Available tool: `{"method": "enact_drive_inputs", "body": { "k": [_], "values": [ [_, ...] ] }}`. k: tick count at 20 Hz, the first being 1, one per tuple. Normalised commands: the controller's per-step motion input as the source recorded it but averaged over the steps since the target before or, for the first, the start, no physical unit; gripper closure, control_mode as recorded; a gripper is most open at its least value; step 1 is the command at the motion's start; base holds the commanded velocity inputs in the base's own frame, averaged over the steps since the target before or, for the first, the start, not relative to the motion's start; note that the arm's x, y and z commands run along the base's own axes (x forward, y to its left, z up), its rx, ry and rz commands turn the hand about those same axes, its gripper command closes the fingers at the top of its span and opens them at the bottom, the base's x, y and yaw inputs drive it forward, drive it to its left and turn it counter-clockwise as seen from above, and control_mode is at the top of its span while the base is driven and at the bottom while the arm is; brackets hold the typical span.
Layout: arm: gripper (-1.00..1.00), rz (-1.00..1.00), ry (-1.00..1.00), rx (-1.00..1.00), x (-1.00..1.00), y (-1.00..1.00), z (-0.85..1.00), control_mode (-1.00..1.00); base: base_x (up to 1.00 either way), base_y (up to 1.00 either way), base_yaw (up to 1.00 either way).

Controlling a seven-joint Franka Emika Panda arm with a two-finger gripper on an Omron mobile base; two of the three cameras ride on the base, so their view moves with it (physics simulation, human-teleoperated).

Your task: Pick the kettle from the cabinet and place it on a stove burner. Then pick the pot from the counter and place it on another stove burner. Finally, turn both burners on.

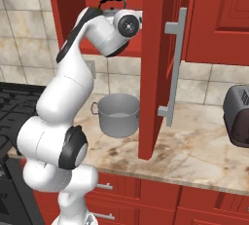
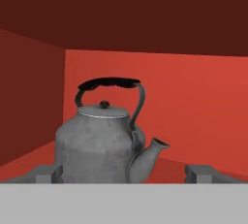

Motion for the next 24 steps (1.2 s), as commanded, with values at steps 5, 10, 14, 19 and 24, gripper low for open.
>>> {"method": "enact_drive_inputs", "body": {
  "k": [5, 10, 14, 19, 24],
  "values": [
    [-1.00, 0.00, 0.05, 0.00, 0.23, 0.00, 0.13, -1.00, 0.00, 0.00, 0.00],
    [-1.00, 0.00, 0.00, 0.00, 0.14, 0.00, 0.14, -1.00, 0.00, 0.00, 0.00],
    [-1.00, 0.00, 0.00, 0.00, 0.15, 0.00, 0.05, -1.00, 0.00, 0.00, 0.00],
    [-1.00, 0.00, -0.08, -0.08, 0.10, 0.00, -0.04, -1.00, 0.00, 0.00, 0.00],
    [-1.00, 0.00, -0.06, 0.00, 0.08, 0.00, 0.00, -1.00, 0.00, 0.00, 0.00]
  ]
}}
